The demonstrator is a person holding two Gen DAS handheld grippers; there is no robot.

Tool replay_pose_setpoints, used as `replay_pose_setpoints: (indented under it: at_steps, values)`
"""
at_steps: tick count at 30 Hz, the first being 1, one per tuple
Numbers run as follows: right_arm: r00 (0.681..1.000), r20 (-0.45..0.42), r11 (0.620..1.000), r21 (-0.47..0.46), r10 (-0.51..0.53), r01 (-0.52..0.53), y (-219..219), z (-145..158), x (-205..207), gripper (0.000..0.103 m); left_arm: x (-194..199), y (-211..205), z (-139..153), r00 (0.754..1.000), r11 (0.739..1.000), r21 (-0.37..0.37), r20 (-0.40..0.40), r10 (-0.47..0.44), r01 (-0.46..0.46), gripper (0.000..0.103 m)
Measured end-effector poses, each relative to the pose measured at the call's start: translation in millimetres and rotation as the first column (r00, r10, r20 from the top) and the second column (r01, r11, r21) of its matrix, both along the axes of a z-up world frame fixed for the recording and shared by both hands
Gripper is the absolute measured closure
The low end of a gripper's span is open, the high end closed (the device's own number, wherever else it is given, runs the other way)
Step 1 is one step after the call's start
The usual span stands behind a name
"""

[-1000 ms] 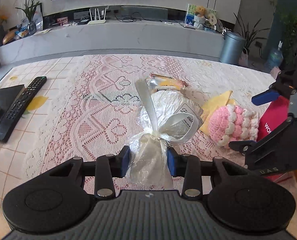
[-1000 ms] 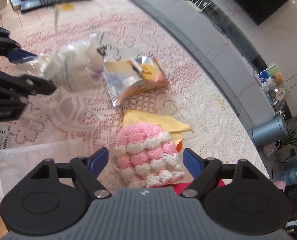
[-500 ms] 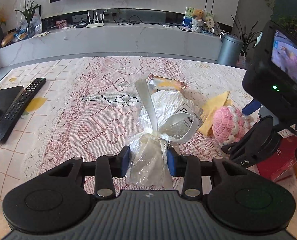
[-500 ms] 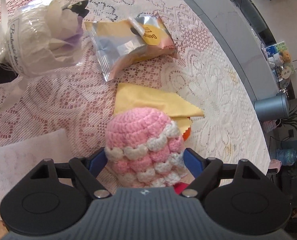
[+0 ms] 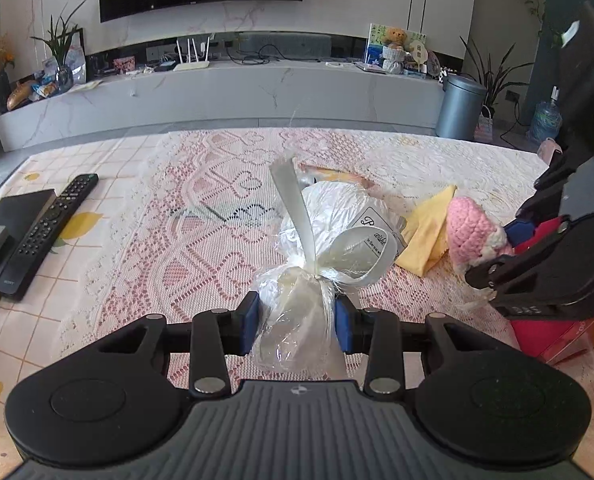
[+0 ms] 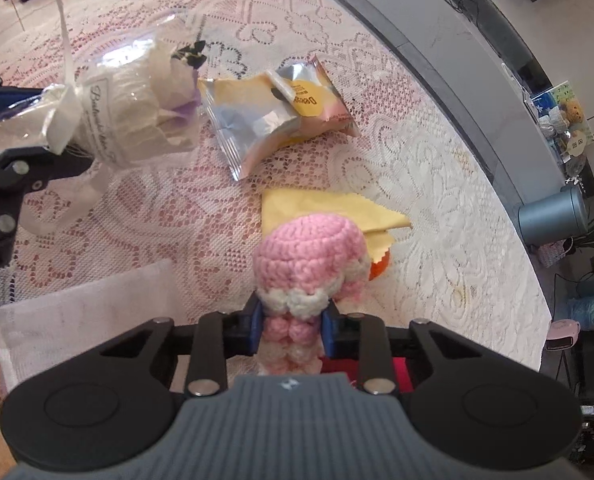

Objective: Organize soft objects
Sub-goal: 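Carry the bag with the left tool while the right tool carries the knitted item to the orange box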

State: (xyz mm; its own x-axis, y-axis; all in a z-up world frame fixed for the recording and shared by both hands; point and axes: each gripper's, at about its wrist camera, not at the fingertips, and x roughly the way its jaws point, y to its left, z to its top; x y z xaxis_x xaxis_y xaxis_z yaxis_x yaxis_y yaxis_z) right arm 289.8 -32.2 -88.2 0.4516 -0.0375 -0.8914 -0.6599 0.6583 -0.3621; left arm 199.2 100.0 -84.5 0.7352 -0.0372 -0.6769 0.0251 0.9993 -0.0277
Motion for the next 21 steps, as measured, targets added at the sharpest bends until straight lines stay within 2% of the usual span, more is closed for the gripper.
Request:
replay_pose_setpoints:
  at_steps: [3, 10, 15, 21]
  values:
    - [1.0, -0.008, 0.997, 0.079, -0.016, 0.016, -8, 17, -9, 0.075, -4, 0, 7, 1.0, 1.0, -0.001, 0.007, 0.021, -0.021, 0.059]
    - [0.998, -0.01, 0.958, 0.282, -0.056, 0.057, -33, 59, -33, 0.075, -21, 6, 28, 0.997, 0.993, -0.084, -0.008, 0.08, -0.081, 0.059]
    - [0.996, -0.03, 0.894, 0.438, -0.088, 0.093, -60, 88, -55, 0.075, -38, -1, 46, 0.996, 0.987, -0.133, -0.007, 0.086, -0.086, 0.059]
    - [0.987, -0.029, 0.819, 0.555, -0.159, 0.149, -108, 117, -85, 0.075, -53, -29, 72, 0.999, 0.991, -0.126, 0.028, 0.04, -0.036, 0.059]
